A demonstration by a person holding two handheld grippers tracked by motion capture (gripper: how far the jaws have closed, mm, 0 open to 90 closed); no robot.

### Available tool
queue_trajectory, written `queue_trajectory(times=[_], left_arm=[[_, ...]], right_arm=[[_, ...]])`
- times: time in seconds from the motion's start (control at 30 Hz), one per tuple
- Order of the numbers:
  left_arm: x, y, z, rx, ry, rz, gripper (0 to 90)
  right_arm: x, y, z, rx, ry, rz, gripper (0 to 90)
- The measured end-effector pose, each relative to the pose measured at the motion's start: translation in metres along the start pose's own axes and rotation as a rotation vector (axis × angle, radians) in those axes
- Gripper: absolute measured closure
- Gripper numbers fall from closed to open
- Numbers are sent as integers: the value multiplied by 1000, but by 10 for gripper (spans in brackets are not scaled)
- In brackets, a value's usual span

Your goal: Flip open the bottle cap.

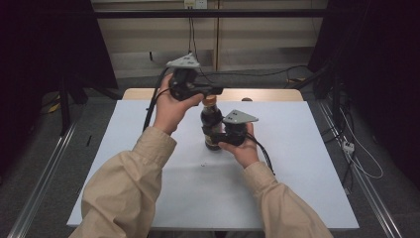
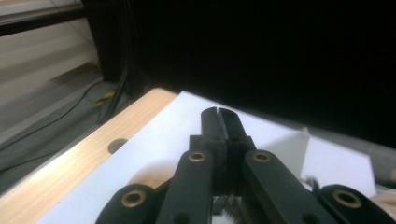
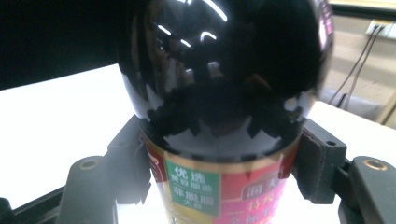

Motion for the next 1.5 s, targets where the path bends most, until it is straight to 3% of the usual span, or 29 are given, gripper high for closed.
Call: queue_trajectory(times=[0.07, 0.27, 0.9, 1.5], left_arm=[[-4, -1, 3, 7, 31, 20, 900], [-22, 11, -9, -18, 83, 70, 900], [-21, 22, -42, -59, 150, 70, 900], [-13, 25, -43, -60, 163, 63, 900]], right_arm=[[1, 0, 2, -3, 16, -3, 313], [-7, -14, -5, 59, 2, 23, 312], [-7, -14, -5, 58, 6, 19, 308], [-7, -14, -5, 60, 7, 22, 306]])
Point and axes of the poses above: each handheld gripper's, and its own axes: x roughly forward along the jaws, z roughly out of its top, y roughly to its left, the point moved 1 cm from there along x, roughly forward along the jaws, and after that the axes turned 7 degrees about -z, right-handed, at the moved point
